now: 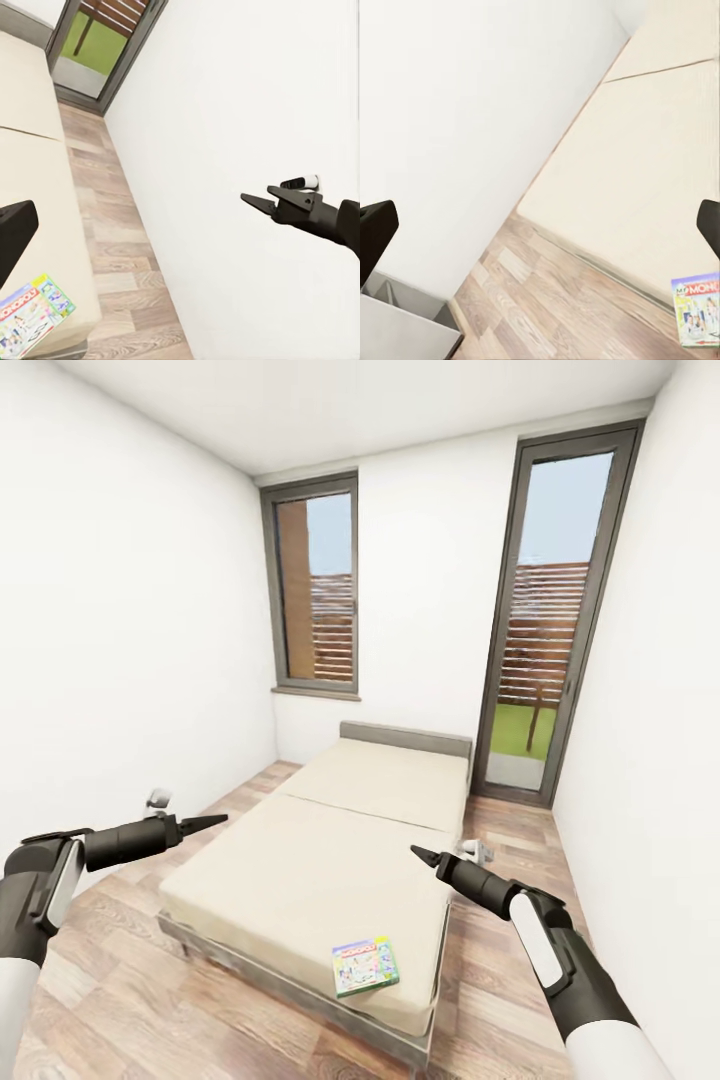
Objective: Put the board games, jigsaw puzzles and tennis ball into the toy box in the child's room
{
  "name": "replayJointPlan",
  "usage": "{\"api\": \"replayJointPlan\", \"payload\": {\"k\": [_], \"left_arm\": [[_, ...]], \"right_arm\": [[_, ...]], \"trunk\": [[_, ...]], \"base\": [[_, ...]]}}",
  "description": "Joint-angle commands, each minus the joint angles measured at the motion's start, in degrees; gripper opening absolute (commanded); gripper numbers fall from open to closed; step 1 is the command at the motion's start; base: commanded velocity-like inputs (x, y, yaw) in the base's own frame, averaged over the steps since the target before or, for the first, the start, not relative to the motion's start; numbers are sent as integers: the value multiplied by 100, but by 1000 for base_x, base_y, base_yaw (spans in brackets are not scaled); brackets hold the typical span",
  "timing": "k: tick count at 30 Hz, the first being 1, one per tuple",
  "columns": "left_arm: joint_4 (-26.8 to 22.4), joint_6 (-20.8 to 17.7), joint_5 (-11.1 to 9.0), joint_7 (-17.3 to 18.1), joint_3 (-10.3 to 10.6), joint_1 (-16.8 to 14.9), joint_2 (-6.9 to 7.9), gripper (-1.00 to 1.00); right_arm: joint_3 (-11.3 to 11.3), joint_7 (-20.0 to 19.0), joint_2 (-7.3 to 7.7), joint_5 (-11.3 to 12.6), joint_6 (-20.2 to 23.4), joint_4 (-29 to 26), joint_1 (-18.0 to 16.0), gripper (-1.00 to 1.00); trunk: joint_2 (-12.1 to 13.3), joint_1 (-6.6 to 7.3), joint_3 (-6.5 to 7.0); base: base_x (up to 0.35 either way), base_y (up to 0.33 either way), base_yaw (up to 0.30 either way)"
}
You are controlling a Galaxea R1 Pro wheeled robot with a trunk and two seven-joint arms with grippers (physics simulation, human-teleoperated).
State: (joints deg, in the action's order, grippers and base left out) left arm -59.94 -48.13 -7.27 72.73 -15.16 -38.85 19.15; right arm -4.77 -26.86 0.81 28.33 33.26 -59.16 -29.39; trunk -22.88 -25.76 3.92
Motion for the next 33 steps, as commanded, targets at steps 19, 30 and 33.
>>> {"api": "replayJointPlan", "payload": {"k": [19,30,33], "left_arm": [[0,-47,-20,15,-17,0,3,100],[0,-41,-20,32,-21,0,14,100],[0,-42,-20,42,-17,0,13,100]], "right_arm": [[-16,-12,-8,40,48,1,-3,100],[-18,-14,-12,41,49,1,-3,100],[-16,-13,-18,41,49,3,-4,100]], "trunk": [[-4,-2,71],[-4,-2,35],[-4,-2,21]], "base": [[0,3,-187],[-42,0,-170],[-102,0,-231]]}}
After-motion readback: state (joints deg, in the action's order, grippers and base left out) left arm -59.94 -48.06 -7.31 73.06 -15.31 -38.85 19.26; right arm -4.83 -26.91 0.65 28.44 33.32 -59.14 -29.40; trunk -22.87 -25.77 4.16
